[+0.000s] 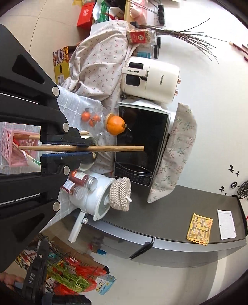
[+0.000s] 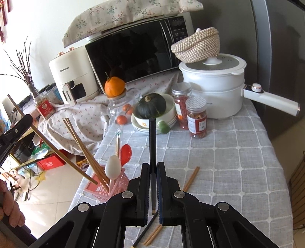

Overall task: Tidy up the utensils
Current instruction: 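Insert the wooden chopstick into the basket and open the left gripper while the right carries the black one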

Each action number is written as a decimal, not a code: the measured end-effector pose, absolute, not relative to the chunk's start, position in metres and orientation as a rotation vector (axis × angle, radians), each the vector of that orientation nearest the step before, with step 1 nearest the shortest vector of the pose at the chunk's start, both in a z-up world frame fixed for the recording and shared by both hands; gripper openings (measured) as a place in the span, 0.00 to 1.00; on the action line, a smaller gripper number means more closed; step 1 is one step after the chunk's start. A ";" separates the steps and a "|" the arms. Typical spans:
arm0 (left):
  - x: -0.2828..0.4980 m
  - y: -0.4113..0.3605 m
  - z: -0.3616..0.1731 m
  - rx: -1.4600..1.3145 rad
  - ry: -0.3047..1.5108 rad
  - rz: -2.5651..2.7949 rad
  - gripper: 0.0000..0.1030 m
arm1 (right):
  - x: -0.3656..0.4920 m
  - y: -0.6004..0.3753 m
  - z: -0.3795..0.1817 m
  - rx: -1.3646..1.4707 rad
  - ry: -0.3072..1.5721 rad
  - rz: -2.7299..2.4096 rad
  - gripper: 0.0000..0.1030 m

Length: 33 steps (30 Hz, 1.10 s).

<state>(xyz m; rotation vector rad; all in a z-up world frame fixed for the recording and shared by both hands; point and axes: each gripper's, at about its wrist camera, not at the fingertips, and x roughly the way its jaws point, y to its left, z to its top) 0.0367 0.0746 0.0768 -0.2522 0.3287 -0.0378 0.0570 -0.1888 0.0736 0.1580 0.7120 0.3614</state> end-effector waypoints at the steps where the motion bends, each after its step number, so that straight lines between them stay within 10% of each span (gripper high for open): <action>1: 0.040 0.074 0.073 -0.240 0.336 -0.027 0.06 | 0.057 -0.190 0.074 0.164 0.710 0.363 0.05; 19: 0.086 0.059 0.008 -0.208 0.582 -0.049 0.08 | 0.041 -0.181 0.109 0.242 0.624 0.490 0.05; 25: 0.068 0.069 0.024 -0.207 0.637 -0.038 0.51 | 0.040 -0.173 0.124 0.286 0.570 0.538 0.05; 33: 0.066 0.106 0.007 -0.238 0.934 -0.016 0.62 | 0.057 -0.148 0.129 0.278 0.527 0.530 0.05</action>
